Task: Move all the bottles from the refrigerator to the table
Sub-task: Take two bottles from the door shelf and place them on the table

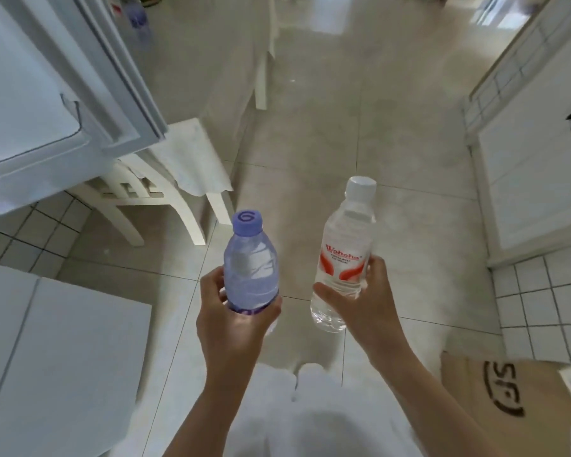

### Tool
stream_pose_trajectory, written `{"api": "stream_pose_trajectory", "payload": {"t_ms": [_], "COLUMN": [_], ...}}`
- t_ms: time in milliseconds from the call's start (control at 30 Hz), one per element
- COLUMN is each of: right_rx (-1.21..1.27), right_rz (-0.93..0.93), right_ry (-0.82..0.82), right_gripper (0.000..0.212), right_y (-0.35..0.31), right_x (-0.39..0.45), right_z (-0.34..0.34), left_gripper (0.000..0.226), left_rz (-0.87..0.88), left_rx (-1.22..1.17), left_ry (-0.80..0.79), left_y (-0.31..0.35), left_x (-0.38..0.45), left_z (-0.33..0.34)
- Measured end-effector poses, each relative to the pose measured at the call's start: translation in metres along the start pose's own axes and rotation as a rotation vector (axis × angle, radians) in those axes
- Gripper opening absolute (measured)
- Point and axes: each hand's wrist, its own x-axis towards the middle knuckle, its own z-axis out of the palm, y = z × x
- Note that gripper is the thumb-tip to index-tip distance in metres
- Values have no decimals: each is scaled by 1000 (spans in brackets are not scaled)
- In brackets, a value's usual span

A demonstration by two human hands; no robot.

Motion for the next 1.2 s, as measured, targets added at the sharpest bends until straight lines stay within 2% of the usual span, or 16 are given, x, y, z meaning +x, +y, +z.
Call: {"api": "stream_pose_trajectory", "payload": {"t_ms": [200,367,733,1000,1200], "right_rx": [29,30,-11,-29,-89], "right_rz": [58,81,29,34,-12], "right_ry": [26,36,23,-45,-178], "right_gripper": [65,67,69,68,68], "right_y": [-3,-17,-117,-160,-199], "right_x": [58,128,315,420,518], "right_z": [-18,-16,8,19,26], "left_gripper": [74,72,72,68,66], "left_rz": [24,-10,41,-30,-89], "left_rx": [45,59,79,36,4], "left_ry": [-44,-49,-88,-12,107], "left_y": [16,27,92,114,137], "left_x": [44,114,305,399,469], "left_z": [46,87,168,209,250]}}
